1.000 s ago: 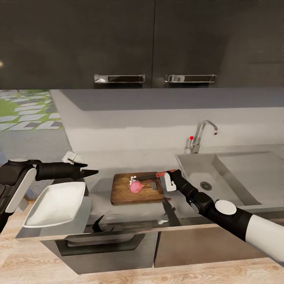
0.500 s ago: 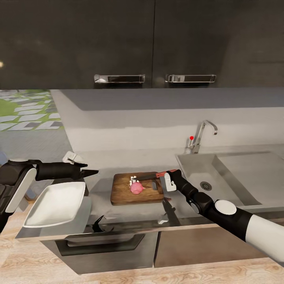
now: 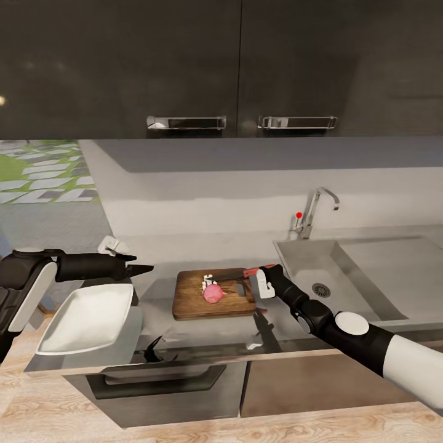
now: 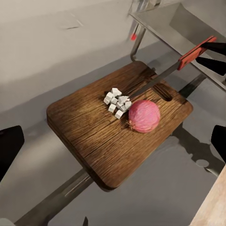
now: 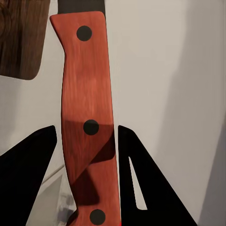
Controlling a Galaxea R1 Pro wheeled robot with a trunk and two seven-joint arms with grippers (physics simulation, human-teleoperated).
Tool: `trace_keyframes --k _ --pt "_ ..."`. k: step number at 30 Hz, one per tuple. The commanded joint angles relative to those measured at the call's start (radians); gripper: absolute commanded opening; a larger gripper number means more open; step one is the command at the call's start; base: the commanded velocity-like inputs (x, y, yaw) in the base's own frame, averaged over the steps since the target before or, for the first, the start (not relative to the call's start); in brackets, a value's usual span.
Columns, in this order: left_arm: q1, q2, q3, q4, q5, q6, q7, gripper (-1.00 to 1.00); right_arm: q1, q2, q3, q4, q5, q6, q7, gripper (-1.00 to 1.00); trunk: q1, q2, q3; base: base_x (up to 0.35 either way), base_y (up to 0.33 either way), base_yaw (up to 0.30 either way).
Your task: In the kitchen, take the Vidalia onion out of the sink, dice it on the chopping board with the paring knife, put the diced onion into the bowl on the countertop, then place both the paring knife and the chopping board into the sink.
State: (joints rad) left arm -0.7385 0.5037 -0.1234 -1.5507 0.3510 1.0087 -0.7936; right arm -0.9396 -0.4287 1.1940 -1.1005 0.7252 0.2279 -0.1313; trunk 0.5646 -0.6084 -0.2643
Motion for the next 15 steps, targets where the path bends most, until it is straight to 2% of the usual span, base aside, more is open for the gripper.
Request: trace_keyframes --k 1,15 --pt "-0.001 0.000 -0.001 0.000 -0.001 0.004 -0.003 1.00 -0.002 -0.001 0.006 -0.002 0.009 0.011 -0.005 -1.00 0.000 -0.002 -0.002 0.000 0.000 0.000" --pt "-0.001 -0.001 -0.004 0.002 0.000 -0.002 -0.001 1.00 -0.002 -0.008 0.006 -0.056 0.007 0.005 -0.005 -1.00 0.000 -0.002 -0.002 -0.016 0.000 0.000"
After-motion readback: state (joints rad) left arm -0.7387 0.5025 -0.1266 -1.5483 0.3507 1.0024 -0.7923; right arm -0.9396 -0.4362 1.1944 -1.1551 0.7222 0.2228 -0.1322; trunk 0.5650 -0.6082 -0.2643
